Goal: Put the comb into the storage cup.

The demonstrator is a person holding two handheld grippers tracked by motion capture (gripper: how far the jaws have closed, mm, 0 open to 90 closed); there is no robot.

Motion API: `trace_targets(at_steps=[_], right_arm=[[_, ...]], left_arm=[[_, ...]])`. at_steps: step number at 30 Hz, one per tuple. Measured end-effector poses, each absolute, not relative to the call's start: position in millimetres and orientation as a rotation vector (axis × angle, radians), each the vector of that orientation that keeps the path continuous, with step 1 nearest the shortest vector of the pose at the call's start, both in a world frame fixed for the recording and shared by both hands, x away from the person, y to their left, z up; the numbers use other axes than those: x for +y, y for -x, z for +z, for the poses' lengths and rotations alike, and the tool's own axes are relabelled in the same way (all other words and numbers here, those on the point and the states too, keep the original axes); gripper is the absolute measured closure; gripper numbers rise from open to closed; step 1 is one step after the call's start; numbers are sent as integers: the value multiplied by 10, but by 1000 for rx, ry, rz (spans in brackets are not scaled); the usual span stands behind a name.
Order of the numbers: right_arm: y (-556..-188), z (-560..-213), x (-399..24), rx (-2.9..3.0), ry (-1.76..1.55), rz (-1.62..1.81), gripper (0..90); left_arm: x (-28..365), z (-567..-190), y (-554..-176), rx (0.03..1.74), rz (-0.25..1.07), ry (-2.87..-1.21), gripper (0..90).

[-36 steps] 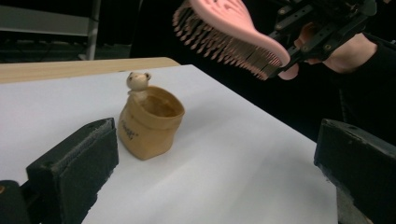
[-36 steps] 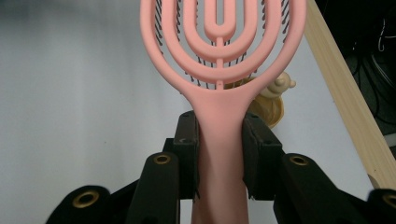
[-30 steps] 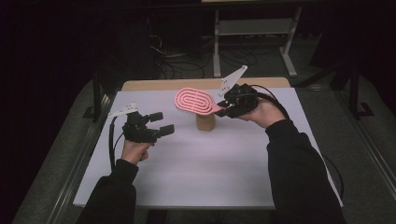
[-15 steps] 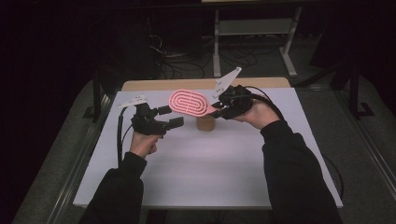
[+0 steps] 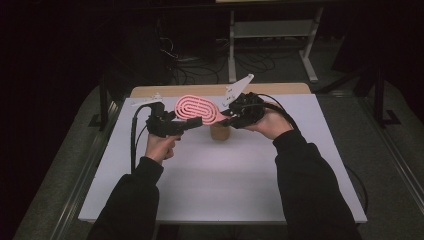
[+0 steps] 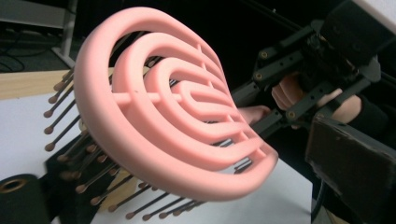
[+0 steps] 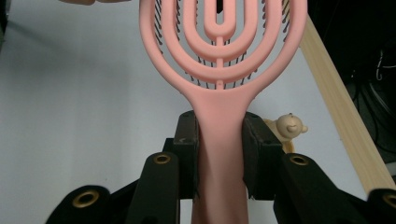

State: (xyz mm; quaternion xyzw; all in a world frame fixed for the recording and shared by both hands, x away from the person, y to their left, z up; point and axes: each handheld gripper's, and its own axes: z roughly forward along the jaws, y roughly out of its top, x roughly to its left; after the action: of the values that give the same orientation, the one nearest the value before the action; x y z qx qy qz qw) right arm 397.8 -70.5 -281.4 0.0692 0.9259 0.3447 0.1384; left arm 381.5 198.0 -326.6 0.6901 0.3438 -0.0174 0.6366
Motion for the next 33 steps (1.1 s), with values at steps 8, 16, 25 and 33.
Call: trace_targets(at_steps=[8, 16, 25, 33], right_arm=[[-3987, -2833, -673, 2650, -218, 983, 687], [-4023, -2883, -625, 2629, -260, 1000, 686], [-4066, -2901, -592, 2623, -299, 1031, 694], [-4076, -2900, -582, 2599, -342, 1081, 704]], left_arm=[[2002, -3254, -3857, 834, -23, -1530, 193], [2052, -3237, -3895, 862, -26, -1467, 400], [1992, -3167, -3900, 819, -44, -1470, 555], [1923, -3038, -3843, 740, 47, -1481, 624]])
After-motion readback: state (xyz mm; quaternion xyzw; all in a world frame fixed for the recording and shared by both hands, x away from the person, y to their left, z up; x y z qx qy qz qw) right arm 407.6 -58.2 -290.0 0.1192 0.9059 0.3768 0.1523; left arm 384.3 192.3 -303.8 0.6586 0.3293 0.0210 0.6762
